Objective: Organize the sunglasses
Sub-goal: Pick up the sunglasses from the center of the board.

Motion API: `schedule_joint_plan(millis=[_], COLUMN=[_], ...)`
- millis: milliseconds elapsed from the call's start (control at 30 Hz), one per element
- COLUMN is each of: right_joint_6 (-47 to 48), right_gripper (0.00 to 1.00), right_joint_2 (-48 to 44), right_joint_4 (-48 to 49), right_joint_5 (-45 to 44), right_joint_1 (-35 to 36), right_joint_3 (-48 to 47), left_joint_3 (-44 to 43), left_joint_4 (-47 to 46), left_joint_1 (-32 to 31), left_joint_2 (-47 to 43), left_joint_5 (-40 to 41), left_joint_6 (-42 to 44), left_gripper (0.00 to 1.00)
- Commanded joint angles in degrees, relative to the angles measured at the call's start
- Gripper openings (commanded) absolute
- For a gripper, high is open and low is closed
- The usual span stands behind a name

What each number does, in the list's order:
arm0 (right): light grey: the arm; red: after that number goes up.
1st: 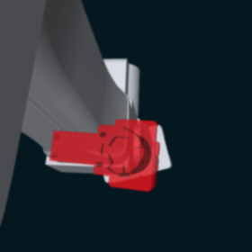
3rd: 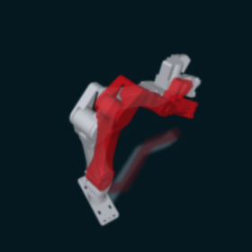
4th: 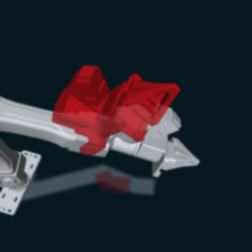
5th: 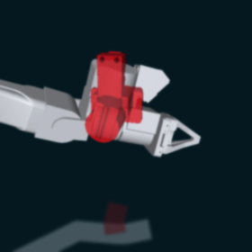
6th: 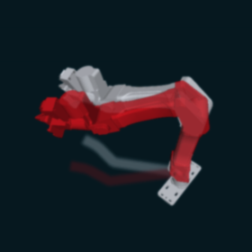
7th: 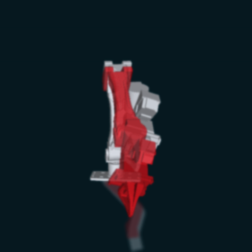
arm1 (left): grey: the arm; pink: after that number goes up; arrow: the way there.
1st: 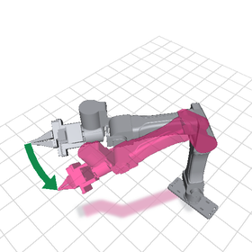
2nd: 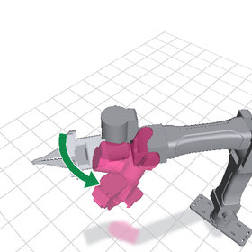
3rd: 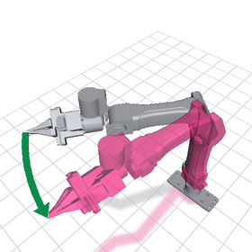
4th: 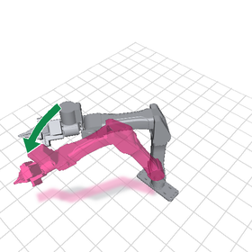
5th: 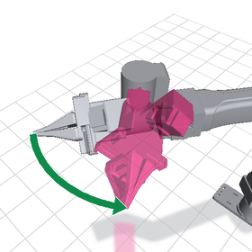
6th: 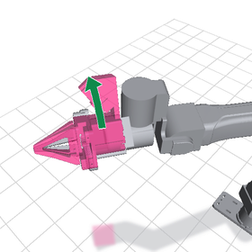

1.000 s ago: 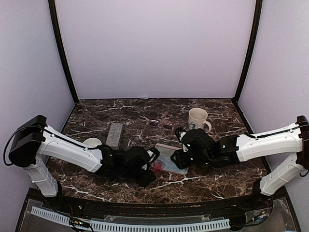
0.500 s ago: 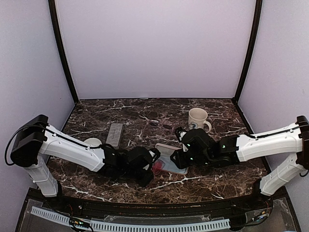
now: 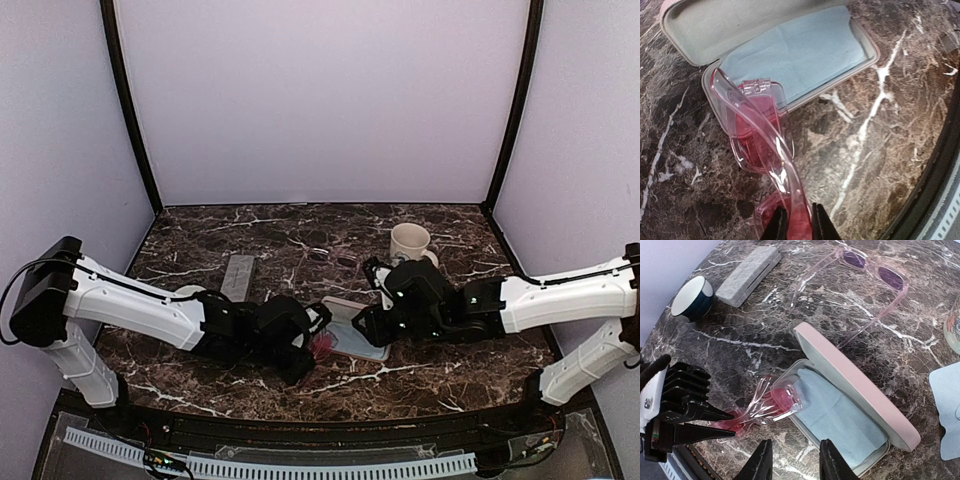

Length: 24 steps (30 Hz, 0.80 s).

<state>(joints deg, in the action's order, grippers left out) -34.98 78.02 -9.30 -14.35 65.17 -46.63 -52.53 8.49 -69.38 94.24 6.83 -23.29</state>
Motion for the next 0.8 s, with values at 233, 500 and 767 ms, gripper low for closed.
schedule_joint_plan(millis=[233,500,767], right_joint_6=[9.1,7.9,7.4], right_gripper=[0.37,0.38,0.38], right_joint_2=[-7.0,-5.5,-4.6], right_joint_4=[5.9,7.6,8.4], right_joint_5=[11.5,12.9,13.0], right_joint_1=[-2.0,-2.0,-2.0], right_joint_3=[5.4,6.5,7.3], left_joint_3=[3.8,1.9,-1.3], left_joint_4=[-1.9,0.5,3.1], left_joint_1=[5.0,5.5,5.0], left_joint_2=[-9.3,-4.9,0.5], left_joint_5=[-18.6,-15.8,-11.8], left_joint_6=[2.0,4.6,7.1], left_gripper=[0.00,0.00,0.04])
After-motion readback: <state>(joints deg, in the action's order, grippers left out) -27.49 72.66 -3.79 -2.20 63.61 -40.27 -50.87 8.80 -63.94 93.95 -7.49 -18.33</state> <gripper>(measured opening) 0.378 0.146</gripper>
